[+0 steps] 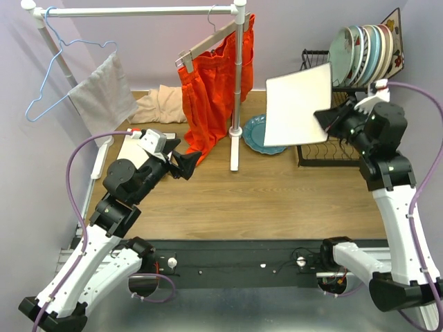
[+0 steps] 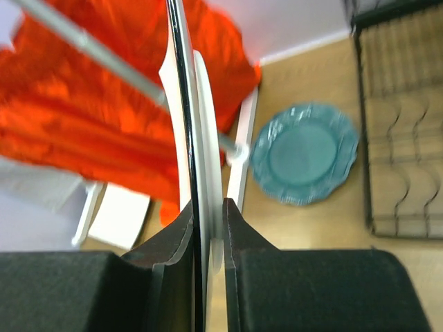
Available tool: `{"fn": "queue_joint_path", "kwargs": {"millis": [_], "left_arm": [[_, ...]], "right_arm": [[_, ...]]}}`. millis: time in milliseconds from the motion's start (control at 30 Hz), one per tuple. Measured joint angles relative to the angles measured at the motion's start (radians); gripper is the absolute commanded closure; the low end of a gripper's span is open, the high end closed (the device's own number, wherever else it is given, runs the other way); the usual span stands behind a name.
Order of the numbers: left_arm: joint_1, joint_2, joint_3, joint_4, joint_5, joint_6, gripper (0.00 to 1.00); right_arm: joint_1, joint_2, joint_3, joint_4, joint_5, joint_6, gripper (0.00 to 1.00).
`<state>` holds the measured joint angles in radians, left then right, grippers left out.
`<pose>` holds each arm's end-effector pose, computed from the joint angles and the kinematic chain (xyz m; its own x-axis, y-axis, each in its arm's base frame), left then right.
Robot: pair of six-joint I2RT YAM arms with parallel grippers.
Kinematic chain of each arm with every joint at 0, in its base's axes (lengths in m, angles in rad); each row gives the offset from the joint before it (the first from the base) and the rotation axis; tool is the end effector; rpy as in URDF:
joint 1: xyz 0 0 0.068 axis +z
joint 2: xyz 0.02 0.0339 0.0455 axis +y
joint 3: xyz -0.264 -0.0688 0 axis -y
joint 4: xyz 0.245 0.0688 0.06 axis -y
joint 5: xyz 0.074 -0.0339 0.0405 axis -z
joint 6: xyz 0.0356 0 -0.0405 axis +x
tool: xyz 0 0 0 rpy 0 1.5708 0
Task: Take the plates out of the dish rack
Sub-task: Place the plate at the center of the board.
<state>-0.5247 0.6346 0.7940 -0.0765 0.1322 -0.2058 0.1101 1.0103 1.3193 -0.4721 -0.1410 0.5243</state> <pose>0.1263 -0.0785 0.3772 -0.0546 -0.2025 -0.9778 0.6120 0.7669 -0.1930 0.2008 0.0272 0.4510 -0.2632 0.4696 -0.8428 -0.1327 0.8476 0.5137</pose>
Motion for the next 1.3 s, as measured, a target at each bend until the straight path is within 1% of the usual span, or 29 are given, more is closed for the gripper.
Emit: {"fn": "queue_joint_path", "kwargs": {"millis": [133, 267, 333, 433, 567, 700, 833, 967, 1033, 1100, 1167, 1233, 1300], "left_arm": [[0.000, -0.002, 0.000, 0.000, 0.000, 0.000, 0.14], [0.000, -0.005, 0.000, 0.000, -0.001, 0.000, 0.14], [0.000, -0.005, 0.000, 0.000, -0.001, 0.000, 0.14], [0.000, -0.005, 0.000, 0.000, -0.006, 0.000, 0.14], [0.002, -0.005, 0.000, 0.000, -0.020, 0.000, 0.14], [0.006, -0.005, 0.000, 0.000, -0.044, 0.000, 0.14], [0.008, -0.005, 0.000, 0.000, -0.071, 0.000, 0.14], [0.008, -0.008, 0.000, -0.001, -0.090, 0.000, 0.14], [0.009, -0.013, 0.000, -0.001, -0.098, 0.000, 0.14], [0.011, -0.019, 0.000, -0.001, -0.111, 0.000, 0.14], [0.013, -0.025, 0.000, -0.001, -0.124, 0.000, 0.14], [0.013, -0.029, 0.000, -0.001, -0.134, 0.000, 0.14], [0.014, -0.034, 0.000, -0.001, -0.143, 0.000, 0.14]], "right_arm": [[0.000, -0.077, -0.157, -0.014, -0.097, 0.031, 0.99], [0.000, -0.117, -0.299, -0.070, -0.195, 0.051, 0.99], [0.000, -0.122, -0.342, -0.100, -0.241, 0.060, 0.99], [0.000, -0.138, -0.409, -0.100, -0.310, 0.091, 0.99], [0.002, -0.167, -0.482, -0.050, -0.393, 0.163, 0.99], [0.029, -0.184, -0.547, 0.066, -0.435, 0.248, 0.99], [0.139, -0.174, -0.592, 0.149, -0.407, 0.296, 0.99], [0.315, -0.130, -0.637, 0.238, -0.351, 0.351, 0.99], [0.427, -0.079, -0.656, 0.296, -0.315, 0.377, 0.99], [0.501, -0.029, -0.658, 0.344, -0.288, 0.398, 0.99], [0.557, 0.020, -0.658, 0.388, -0.266, 0.412, 0.99], [0.606, 0.075, -0.657, 0.467, -0.230, 0.428, 0.99], [0.651, 0.155, -0.652, 0.535, -0.200, 0.439, 0.99]]}}
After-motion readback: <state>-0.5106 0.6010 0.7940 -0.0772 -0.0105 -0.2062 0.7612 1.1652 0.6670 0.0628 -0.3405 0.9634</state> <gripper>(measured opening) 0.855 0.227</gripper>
